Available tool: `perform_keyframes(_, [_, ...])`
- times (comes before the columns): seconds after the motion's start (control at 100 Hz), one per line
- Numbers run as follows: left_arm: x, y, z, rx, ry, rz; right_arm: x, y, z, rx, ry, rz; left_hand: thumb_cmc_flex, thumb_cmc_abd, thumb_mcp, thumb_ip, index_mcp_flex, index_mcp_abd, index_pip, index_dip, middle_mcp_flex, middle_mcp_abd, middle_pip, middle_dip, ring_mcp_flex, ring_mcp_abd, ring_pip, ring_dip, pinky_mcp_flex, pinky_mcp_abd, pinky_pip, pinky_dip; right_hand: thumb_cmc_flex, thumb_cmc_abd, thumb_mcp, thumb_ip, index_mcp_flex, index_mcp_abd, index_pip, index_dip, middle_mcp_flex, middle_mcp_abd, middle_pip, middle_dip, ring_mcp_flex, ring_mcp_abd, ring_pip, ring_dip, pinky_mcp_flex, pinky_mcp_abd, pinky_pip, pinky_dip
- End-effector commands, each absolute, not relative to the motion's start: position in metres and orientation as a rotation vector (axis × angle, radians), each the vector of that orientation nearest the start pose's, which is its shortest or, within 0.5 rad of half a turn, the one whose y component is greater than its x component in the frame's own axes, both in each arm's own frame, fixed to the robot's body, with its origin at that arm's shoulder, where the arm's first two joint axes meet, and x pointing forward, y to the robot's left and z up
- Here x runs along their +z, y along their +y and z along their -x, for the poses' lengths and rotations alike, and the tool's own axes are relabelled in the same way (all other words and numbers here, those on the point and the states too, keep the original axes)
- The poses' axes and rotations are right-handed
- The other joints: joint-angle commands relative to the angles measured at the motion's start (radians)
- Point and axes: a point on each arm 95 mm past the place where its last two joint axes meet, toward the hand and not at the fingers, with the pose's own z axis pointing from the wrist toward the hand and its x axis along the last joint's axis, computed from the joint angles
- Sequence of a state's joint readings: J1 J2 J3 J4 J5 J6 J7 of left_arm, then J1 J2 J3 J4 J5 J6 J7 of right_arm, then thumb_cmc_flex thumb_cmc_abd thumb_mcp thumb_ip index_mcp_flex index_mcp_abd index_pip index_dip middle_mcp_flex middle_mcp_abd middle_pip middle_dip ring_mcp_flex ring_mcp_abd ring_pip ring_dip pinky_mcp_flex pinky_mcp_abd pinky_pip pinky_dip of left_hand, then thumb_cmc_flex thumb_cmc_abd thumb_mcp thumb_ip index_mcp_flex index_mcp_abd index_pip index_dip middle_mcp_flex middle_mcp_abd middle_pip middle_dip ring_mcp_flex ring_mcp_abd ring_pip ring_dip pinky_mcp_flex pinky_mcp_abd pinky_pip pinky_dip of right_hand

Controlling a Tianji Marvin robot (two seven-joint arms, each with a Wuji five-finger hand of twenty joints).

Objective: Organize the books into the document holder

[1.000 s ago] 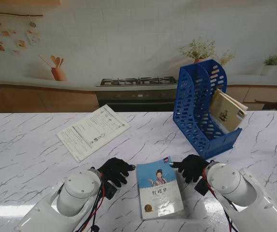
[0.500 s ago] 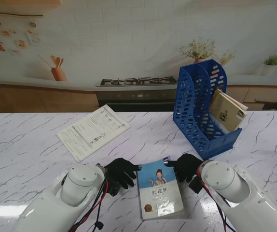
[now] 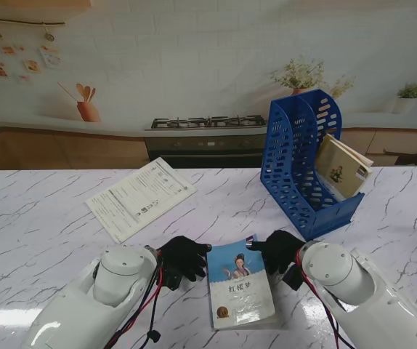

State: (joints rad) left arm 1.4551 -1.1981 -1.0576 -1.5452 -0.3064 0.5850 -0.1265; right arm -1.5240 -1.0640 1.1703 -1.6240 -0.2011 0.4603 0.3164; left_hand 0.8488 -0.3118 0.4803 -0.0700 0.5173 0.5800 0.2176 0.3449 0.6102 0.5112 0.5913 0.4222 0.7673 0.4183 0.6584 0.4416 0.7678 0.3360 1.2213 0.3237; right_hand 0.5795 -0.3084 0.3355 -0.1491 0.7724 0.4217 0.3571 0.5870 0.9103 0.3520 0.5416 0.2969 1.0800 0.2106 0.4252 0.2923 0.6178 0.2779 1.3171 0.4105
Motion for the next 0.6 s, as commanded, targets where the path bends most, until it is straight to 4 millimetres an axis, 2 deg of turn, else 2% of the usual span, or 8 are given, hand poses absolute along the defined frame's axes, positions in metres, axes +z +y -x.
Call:
perform_keyframes(0.0, [-0.4041,-0.0878,-0.3698,-1.326,0.849,3.072,-0.3853,0.011,-0.374,-1.323,-1.361,2.583,-0.001,-0.026,0.028,0.025,-0.016,0.038,-0.147,-0.06,-0.02,-0.013,-0.043,-0.026,0.062,-0.05,0.046,0.031,0.017,-0.011,0.068,0.009,0.018,-0.011,-0.002,0.058,-0.004,-0.031,-0.049,-0.046,-0.051,0.046,-0.161,-0.066,-0.042,0.056,-0.109,-0.103,0.023,0.186,0.003,-0.015])
perform_keyframes(0.44, [-0.4073,-0.0902,-0.3692,-1.337,0.713,3.214,-0.3883,0.0137,-0.3741,-1.324,-1.361,2.58,0.008,-0.029,0.039,0.023,0.001,-0.025,-0.137,-0.028,0.006,-0.104,0.048,0.066,0.037,0.009,0.152,0.195,-0.042,-0.023,0.174,0.111,0.037,-0.018,0.068,0.058,-0.017,-0.032,-0.055,-0.05,-0.072,0.044,-0.164,-0.066,-0.058,0.054,-0.122,-0.108,0.008,0.179,-0.005,-0.03])
perform_keyframes(0.45, [-0.4073,-0.0902,-0.3691,-1.337,0.712,3.215,-0.3883,0.0137,-0.3741,-1.324,-1.361,2.58,0.008,-0.028,0.04,0.023,0.001,-0.027,-0.137,-0.028,0.004,-0.099,0.048,0.069,0.069,-0.055,0.167,0.199,-0.04,-0.035,0.178,0.114,0.037,-0.019,0.07,0.058,-0.018,-0.031,-0.056,-0.05,-0.073,0.044,-0.164,-0.066,-0.059,0.054,-0.122,-0.108,0.007,0.178,-0.006,-0.031])
perform_keyframes(0.48, [-0.4072,-0.0901,-0.3688,-1.341,0.714,3.217,-0.3883,0.0137,-0.3742,-1.325,-1.36,2.581,0.006,-0.023,0.034,0.023,-0.004,-0.037,-0.138,-0.025,-0.001,-0.125,0.063,0.092,0.016,0.026,0.166,0.222,-0.056,-0.036,0.178,0.127,0.038,-0.021,0.077,0.058,-0.02,-0.032,-0.056,-0.05,-0.074,0.045,-0.164,-0.066,-0.061,0.053,-0.123,-0.109,0.005,0.177,-0.006,-0.032])
perform_keyframes(0.52, [-0.4071,-0.0909,-0.3686,-1.347,0.703,3.223,-0.3885,0.0137,-0.3742,-1.326,-1.358,2.583,0.008,-0.029,0.038,0.024,0.003,-0.043,-0.135,-0.022,0.001,-0.128,0.076,0.105,0.054,-0.051,0.193,0.233,-0.056,-0.039,0.189,0.136,0.042,-0.024,0.088,0.058,-0.02,-0.032,-0.056,-0.05,-0.074,0.044,-0.165,-0.066,-0.061,0.053,-0.124,-0.109,0.005,0.177,-0.006,-0.033])
perform_keyframes(0.55, [-0.4071,-0.0915,-0.3687,-1.349,0.69,3.229,-0.3885,0.0137,-0.3742,-1.325,-1.359,2.583,0.007,-0.031,0.044,0.023,0.006,-0.05,-0.134,-0.02,0.001,-0.14,0.089,0.123,0.042,0.007,0.201,0.244,-0.068,-0.024,0.195,0.148,0.019,-0.035,0.138,0.052,-0.02,-0.033,-0.055,-0.05,-0.075,0.043,-0.164,-0.066,-0.06,0.053,-0.124,-0.108,0.004,0.177,-0.005,-0.037])
perform_keyframes(0.57, [-0.4072,-0.0915,-0.3688,-1.351,0.687,3.233,-0.3885,0.0137,-0.3742,-1.324,-1.36,2.583,0.006,-0.027,0.041,0.022,0.003,-0.056,-0.135,-0.019,-0.006,-0.135,0.096,0.137,0.086,-0.132,0.201,0.236,-0.067,-0.046,0.198,0.153,0.013,-0.037,0.15,0.05,-0.021,-0.033,-0.055,-0.05,-0.075,0.044,-0.164,-0.066,-0.06,0.054,-0.124,-0.108,0.004,0.177,-0.004,-0.038])
perform_keyframes(0.59, [-0.4074,-0.0915,-0.3687,-1.356,0.684,3.238,-0.3884,0.0137,-0.3742,-1.322,-1.36,2.583,0.004,-0.024,0.038,0.022,-0.001,-0.062,-0.136,-0.019,-0.01,-0.146,0.104,0.148,0.089,-0.119,0.197,0.235,-0.073,-0.052,0.193,0.154,0.014,-0.038,0.155,0.05,-0.021,-0.033,-0.055,-0.05,-0.075,0.044,-0.164,-0.066,-0.06,0.054,-0.124,-0.108,0.004,0.177,-0.004,-0.038])
